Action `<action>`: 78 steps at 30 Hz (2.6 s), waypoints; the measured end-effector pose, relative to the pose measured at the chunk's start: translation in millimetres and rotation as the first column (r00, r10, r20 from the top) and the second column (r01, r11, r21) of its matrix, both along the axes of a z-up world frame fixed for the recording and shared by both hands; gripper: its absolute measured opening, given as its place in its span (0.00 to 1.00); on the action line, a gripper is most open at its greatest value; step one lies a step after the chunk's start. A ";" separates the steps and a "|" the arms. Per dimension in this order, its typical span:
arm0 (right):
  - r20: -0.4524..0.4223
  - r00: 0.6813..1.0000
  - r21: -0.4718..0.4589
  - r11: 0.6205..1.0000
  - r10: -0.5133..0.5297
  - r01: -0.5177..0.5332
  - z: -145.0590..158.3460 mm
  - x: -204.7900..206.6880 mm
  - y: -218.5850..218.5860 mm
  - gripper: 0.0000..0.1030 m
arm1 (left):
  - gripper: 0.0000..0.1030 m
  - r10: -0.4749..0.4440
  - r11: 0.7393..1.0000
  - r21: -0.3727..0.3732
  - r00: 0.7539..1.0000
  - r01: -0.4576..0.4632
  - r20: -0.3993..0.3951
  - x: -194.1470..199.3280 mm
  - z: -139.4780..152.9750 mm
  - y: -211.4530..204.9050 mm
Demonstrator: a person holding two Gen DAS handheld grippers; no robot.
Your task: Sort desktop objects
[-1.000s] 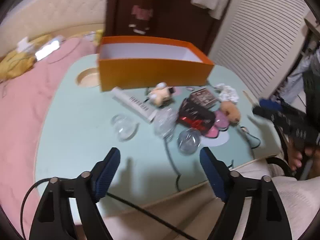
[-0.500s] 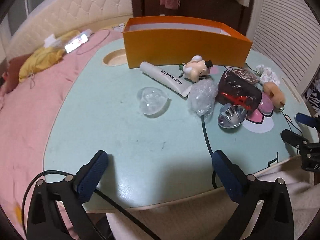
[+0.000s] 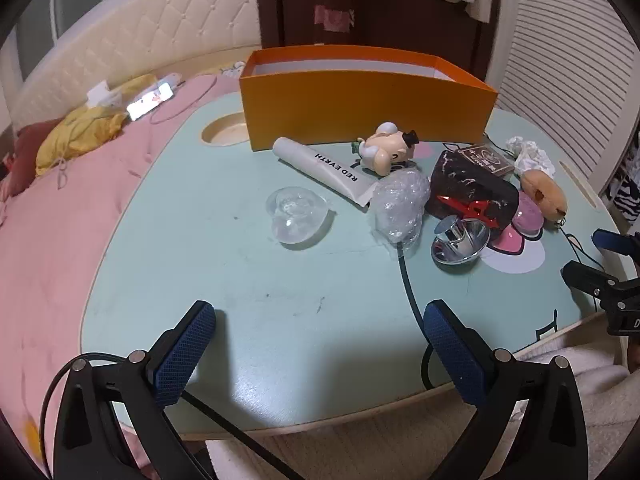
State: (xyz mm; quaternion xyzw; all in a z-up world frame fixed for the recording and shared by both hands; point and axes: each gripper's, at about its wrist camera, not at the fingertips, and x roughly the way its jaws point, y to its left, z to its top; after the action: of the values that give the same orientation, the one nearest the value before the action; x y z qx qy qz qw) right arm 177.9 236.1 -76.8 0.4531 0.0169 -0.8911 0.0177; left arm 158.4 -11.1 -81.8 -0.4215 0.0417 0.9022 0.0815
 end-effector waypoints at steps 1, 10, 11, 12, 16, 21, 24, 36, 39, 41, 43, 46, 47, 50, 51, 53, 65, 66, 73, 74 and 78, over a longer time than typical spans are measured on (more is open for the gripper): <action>0.000 1.000 0.000 1.000 0.001 -0.001 -1.0 0.9 -0.4 1.00 | 1.00 -0.002 1.000 0.000 1.000 0.002 -0.002 0.2 0.0 -0.3; 0.001 1.000 -0.001 1.000 0.002 -0.002 -1.0 1.2 -1.2 1.00 | 1.00 -0.016 1.000 0.002 1.000 0.016 -0.019 1.0 0.1 -0.8; 0.001 1.000 -0.001 1.000 0.002 -0.002 -0.9 1.2 -1.3 1.00 | 1.00 -0.019 1.000 0.003 1.000 0.019 -0.022 1.1 0.0 -0.9; 0.001 1.000 -0.001 1.000 0.002 -0.002 -0.9 1.2 -1.3 1.00 | 1.00 -0.021 1.000 0.003 0.999 0.021 -0.026 1.2 0.0 -0.9; 0.001 1.000 -0.002 1.000 0.002 -0.002 -0.7 1.2 -1.6 1.00 | 1.00 -0.029 1.000 0.004 0.999 0.029 -0.032 1.1 0.1 -0.9; 0.002 1.000 -0.003 1.000 0.001 -0.001 -0.8 1.5 -2.6 1.00 | 1.00 -0.030 1.000 0.004 0.999 0.030 -0.035 0.9 0.3 -0.8; 0.002 1.000 -0.003 1.000 0.002 -0.002 -0.6 1.8 -1.8 1.00 | 1.00 -0.030 1.000 0.004 0.999 0.030 -0.037 0.9 0.4 -0.6; 0.002 1.000 -0.003 1.000 0.002 -0.002 -0.8 1.7 -1.4 1.00 | 1.00 -0.036 0.999 0.004 0.999 0.036 -0.041 1.3 0.9 -3.3; 0.002 1.000 -0.003 1.000 0.002 -0.002 -0.8 1.5 -1.2 1.00 | 1.00 -0.037 0.999 0.004 0.998 0.037 -0.041 1.2 1.0 -4.2; 0.002 1.000 -0.003 1.000 0.002 -0.002 -0.8 1.5 -1.1 1.00 | 1.00 -0.038 0.999 0.005 0.998 0.038 -0.041 1.2 1.0 -4.7; 0.002 1.000 -0.003 1.000 0.002 -0.002 -0.9 1.4 -1.1 1.00 | 1.00 -0.039 0.999 0.004 0.998 0.039 -0.041 1.2 1.0 -5.0; 0.002 1.000 -0.004 1.000 0.003 -0.003 -0.9 1.4 -0.9 1.00 | 1.00 -0.040 0.999 0.004 0.998 0.041 -0.042 1.2 1.1 -5.5; 0.002 1.000 -0.004 1.000 0.003 -0.003 -1.0 1.4 -0.9 1.00 | 1.00 -0.041 0.999 0.004 0.998 0.041 -0.042 1.2 1.2 -5.8; 0.002 1.000 -0.004 1.000 0.003 -0.003 -1.1 1.5 -0.7 1.00 | 1.00 -0.045 0.999 0.005 0.998 0.045 -0.046 1.6 1.3 -7.0; 0.001 1.000 -0.004 1.000 0.003 -0.003 -1.1 1.6 -0.7 1.00 | 1.00 -0.046 0.999 0.005 0.998 0.047 -0.048 1.6 1.2 -7.2; 0.001 1.000 -0.004 1.000 0.003 -0.003 -1.2 1.6 -0.5 1.00 | 1.00 -0.049 0.999 0.006 0.998 0.049 -0.051 1.5 1.1 -7.8; -0.003 1.000 -0.006 1.000 0.005 -0.005 -1.0 2.0 -0.6 1.00 | 1.00 -0.011 0.999 0.036 0.994 0.015 -0.105 4.4 17.0 -26.9; -0.004 1.000 -0.006 1.000 0.005 -0.005 -1.0 2.0 -0.5 1.00 | 1.00 -0.009 1.000 0.026 0.993 0.013 -0.120 3.4 20.4 -29.0; -0.006 1.000 -0.008 1.000 0.007 -0.007 -1.4 2.0 -0.1 1.00 | 0.75 -0.070 0.996 -0.067 0.989 0.062 -0.132 -23.8 21.1 -29.0; -0.006 1.000 -0.008 1.000 0.008 -0.008 -1.4 1.9 -0.1 1.00 | 0.75 -0.074 0.996 -0.058 0.990 0.068 -0.119 -28.4 18.9 -29.4; -0.006 1.000 -0.007 1.000 0.008 -0.008 -1.2 1.4 -0.2 1.00 | 0.75 -0.081 0.997 -0.019 0.991 0.080 -0.105 -40.0 16.4 -29.8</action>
State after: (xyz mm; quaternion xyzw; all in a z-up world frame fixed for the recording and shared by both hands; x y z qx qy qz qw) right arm 179.3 236.0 -78.0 0.4503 0.0154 -0.8924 0.0228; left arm 118.5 -41.0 -65.5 -0.3717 0.0698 0.9189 0.1123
